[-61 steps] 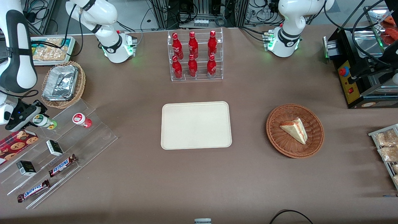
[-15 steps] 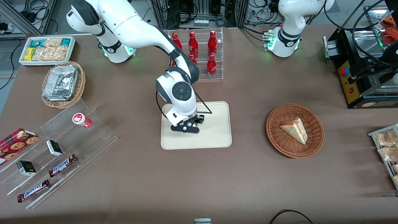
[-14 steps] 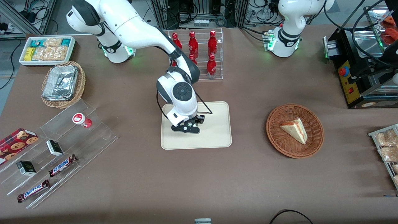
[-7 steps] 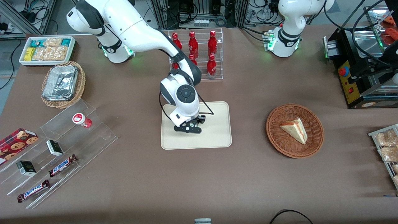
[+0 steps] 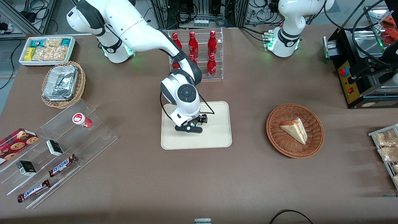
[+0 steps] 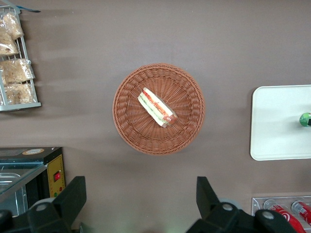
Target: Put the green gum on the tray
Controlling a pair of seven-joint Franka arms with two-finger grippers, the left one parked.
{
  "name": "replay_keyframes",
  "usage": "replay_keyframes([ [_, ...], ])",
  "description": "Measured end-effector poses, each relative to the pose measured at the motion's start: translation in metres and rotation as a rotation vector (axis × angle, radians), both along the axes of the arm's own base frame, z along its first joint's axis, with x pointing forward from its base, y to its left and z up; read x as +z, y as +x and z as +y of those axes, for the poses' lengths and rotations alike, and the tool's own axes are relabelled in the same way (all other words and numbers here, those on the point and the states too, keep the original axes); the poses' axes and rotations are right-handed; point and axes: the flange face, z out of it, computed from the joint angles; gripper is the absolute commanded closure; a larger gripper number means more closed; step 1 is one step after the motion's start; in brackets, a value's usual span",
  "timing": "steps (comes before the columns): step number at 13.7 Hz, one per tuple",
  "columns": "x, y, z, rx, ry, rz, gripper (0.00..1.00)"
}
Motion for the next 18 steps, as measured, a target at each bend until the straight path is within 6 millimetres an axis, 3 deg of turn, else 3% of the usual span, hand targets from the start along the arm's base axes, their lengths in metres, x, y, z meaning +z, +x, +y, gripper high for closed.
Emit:
replay_keyframes([
  [6, 0.02, 0.008, 0.0, 0.042, -0.003, -0.032, 0.0],
  [10, 0.065, 0.014, -0.017, 0.105, -0.023, -0.008, 0.0],
  [18, 0.139, 0.055, -0.107, 0.187, -0.033, 0.052, 0.0],
])
